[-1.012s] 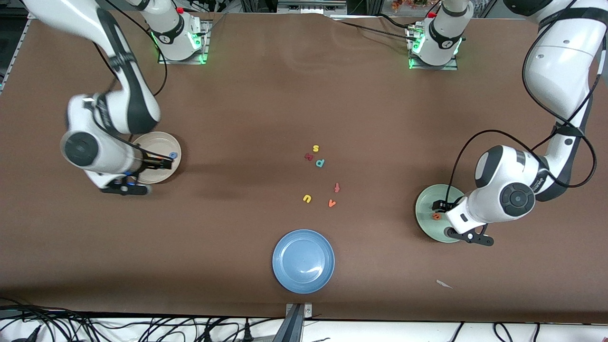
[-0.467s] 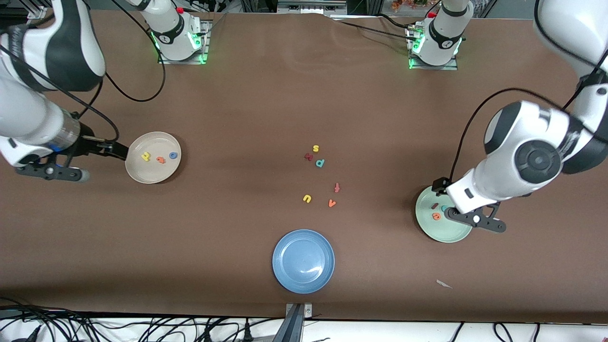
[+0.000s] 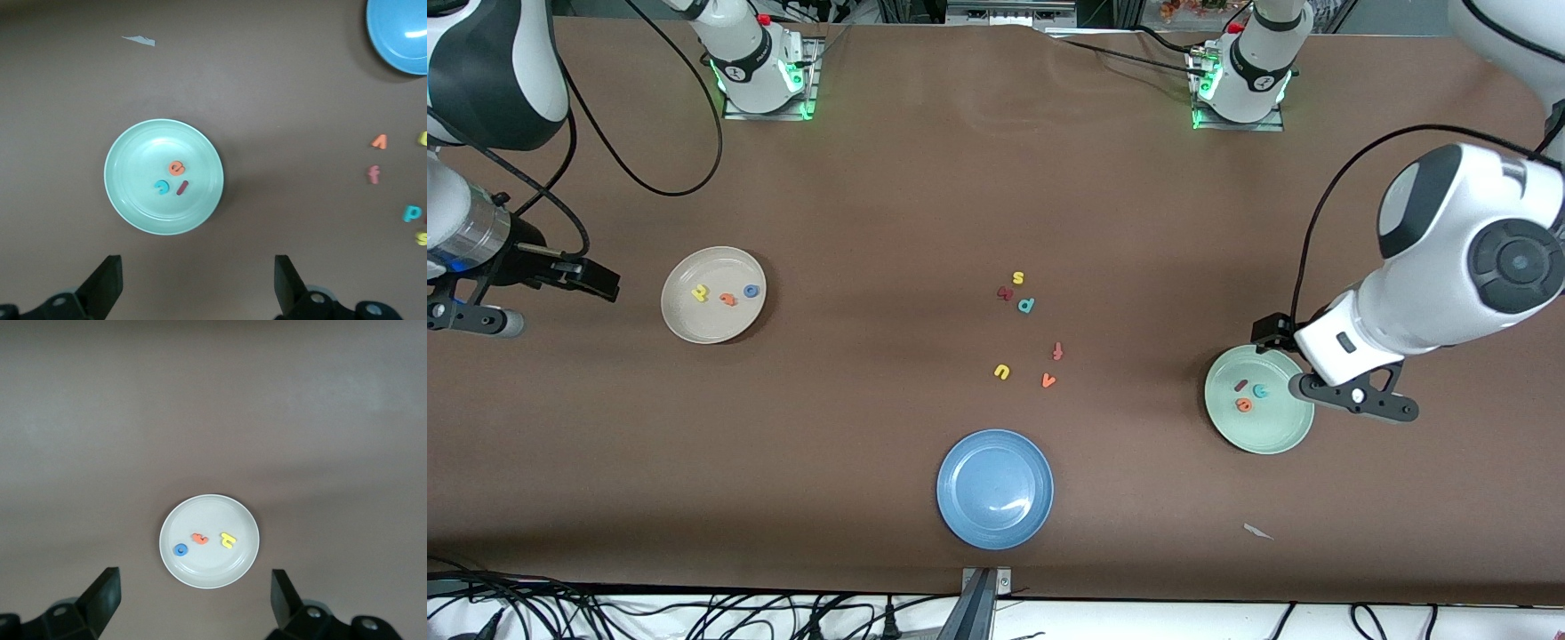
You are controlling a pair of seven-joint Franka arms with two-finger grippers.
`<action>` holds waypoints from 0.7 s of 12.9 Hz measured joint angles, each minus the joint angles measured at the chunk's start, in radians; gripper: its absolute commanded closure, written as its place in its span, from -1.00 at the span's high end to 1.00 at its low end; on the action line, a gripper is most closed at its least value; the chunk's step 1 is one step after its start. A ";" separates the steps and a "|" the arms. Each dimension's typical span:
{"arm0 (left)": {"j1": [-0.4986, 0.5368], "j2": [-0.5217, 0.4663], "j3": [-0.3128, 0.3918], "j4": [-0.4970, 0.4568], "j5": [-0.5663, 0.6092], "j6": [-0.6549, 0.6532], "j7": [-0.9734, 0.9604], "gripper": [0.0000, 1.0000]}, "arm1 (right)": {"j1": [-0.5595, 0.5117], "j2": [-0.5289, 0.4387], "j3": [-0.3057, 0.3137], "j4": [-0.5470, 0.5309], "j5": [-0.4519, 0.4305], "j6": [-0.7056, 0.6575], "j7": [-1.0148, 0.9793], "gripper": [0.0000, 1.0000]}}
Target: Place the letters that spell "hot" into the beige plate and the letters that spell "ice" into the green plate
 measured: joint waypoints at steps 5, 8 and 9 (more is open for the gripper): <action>0.045 -0.067 0.005 0.001 -0.098 -0.015 -0.010 1.00 | -0.102 0.000 0.080 0.002 0.000 0.004 -0.057 0.99; 0.032 -0.110 0.033 -0.001 -0.100 -0.018 -0.010 1.00 | -0.119 -0.006 0.100 0.004 0.000 0.016 -0.062 0.99; 0.015 -0.130 0.059 -0.004 -0.101 -0.020 -0.010 1.00 | -0.119 -0.007 0.101 0.004 0.000 0.019 -0.064 0.99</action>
